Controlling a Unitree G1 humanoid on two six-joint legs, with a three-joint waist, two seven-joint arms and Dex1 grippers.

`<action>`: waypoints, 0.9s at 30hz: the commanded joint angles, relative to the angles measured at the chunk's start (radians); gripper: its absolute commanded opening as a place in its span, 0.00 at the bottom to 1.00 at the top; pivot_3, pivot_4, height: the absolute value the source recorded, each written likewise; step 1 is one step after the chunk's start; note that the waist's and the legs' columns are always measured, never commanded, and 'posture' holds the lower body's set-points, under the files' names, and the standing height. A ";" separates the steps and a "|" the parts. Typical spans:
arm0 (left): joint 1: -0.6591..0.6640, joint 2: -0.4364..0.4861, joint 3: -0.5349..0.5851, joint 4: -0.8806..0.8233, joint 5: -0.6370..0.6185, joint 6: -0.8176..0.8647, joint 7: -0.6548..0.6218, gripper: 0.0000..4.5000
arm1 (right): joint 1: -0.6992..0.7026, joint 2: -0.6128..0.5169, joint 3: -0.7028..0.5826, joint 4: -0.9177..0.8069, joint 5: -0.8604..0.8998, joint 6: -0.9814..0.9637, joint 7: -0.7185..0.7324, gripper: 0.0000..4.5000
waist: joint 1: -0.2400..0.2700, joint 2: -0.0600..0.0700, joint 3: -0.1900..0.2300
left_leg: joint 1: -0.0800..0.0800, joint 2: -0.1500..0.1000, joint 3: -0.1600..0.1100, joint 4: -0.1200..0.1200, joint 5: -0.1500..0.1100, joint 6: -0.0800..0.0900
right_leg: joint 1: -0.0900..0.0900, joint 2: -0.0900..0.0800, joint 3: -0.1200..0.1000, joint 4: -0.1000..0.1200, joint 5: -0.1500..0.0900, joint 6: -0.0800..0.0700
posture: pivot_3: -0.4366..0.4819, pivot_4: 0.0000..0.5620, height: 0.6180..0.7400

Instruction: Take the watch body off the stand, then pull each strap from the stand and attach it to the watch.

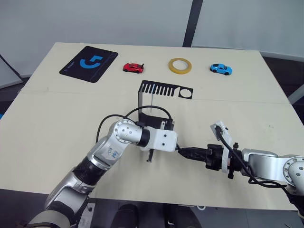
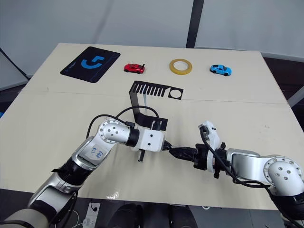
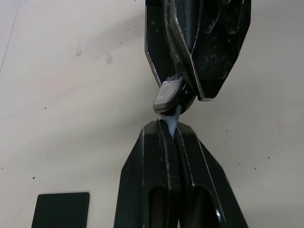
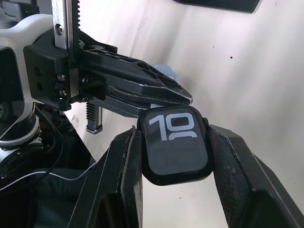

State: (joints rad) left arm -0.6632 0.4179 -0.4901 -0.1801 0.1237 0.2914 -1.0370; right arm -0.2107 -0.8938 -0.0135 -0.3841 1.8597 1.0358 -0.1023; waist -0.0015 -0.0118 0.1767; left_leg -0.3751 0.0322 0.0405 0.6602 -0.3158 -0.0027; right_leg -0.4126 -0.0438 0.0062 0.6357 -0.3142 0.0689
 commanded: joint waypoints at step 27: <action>-0.015 0.010 0.021 -0.068 -0.022 -0.012 0.002 0.00 | -0.007 -0.005 0.015 -0.028 0.030 -0.005 0.011 0.37 | 0.000 0.000 0.000 | 0.000 0.000 0.000 0.001 0.000 0.000 | 0.000 0.000 0.000 0.000 0.000 0.000 | 0.48 0.27 1.00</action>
State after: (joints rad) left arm -0.6631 0.4354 -0.4890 -0.1897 0.1215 0.2915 -1.0386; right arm -0.2113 -0.8939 -0.0050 -0.3853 1.8617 1.0279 -0.1011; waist -0.0015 -0.0118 0.1767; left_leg -0.3752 0.0322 0.0405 0.6609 -0.3159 -0.0025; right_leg -0.4126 -0.0438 0.0062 0.6362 -0.3142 0.0689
